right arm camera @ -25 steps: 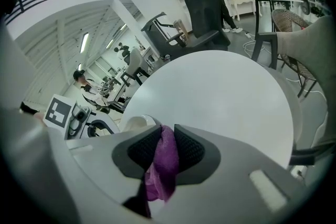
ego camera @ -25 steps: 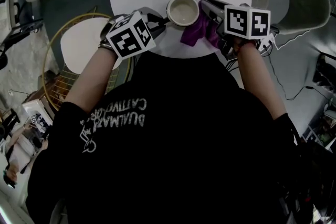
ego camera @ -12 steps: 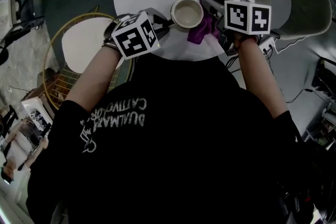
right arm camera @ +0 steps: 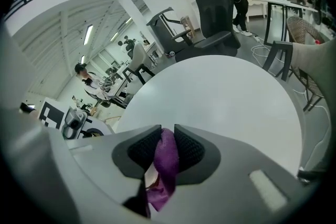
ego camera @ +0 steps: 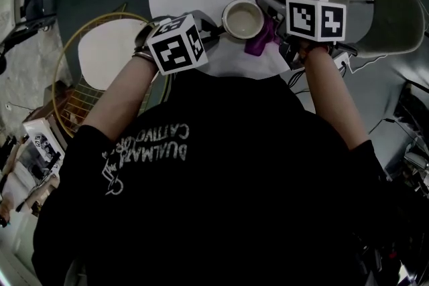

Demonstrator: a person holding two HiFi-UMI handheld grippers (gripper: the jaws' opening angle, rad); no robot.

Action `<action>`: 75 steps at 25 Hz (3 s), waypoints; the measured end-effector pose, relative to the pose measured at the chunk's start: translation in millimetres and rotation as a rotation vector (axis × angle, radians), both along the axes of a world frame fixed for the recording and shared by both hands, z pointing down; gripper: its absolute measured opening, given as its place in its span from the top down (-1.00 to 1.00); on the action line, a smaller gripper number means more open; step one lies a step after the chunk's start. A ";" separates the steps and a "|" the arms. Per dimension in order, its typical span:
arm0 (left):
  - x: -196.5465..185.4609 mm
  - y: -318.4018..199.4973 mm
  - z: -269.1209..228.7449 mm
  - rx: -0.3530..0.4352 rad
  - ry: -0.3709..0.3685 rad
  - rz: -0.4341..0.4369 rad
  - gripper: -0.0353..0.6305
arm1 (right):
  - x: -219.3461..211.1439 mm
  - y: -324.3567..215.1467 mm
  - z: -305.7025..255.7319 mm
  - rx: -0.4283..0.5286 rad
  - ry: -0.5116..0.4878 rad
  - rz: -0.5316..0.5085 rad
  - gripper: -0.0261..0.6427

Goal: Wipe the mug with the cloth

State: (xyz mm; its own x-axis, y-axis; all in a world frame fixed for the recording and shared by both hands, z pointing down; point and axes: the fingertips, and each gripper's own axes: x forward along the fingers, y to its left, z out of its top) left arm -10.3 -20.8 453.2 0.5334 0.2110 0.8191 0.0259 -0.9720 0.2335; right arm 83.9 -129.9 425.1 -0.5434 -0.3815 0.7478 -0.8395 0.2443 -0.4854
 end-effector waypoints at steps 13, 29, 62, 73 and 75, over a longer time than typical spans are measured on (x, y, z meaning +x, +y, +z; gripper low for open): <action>-0.9 0.1 0.8 -0.003 -0.002 -0.002 0.70 | -11.5 -7.7 -0.9 -0.002 0.006 -0.026 0.69; -0.8 1.2 1.9 -0.015 -0.005 0.031 0.69 | -25.9 -13.6 -2.3 0.048 0.090 -0.115 0.69; -1.9 -2.7 0.9 0.010 0.010 0.006 0.69 | -54.2 -17.0 -7.3 0.108 0.135 -0.200 0.69; -1.8 -2.3 0.9 0.008 0.011 -0.005 0.69 | -59.9 -15.0 -7.2 0.129 0.169 -0.247 0.69; -1.5 -2.1 0.6 0.008 0.013 -0.011 0.69 | -61.6 -14.4 -7.7 0.142 0.180 -0.268 0.69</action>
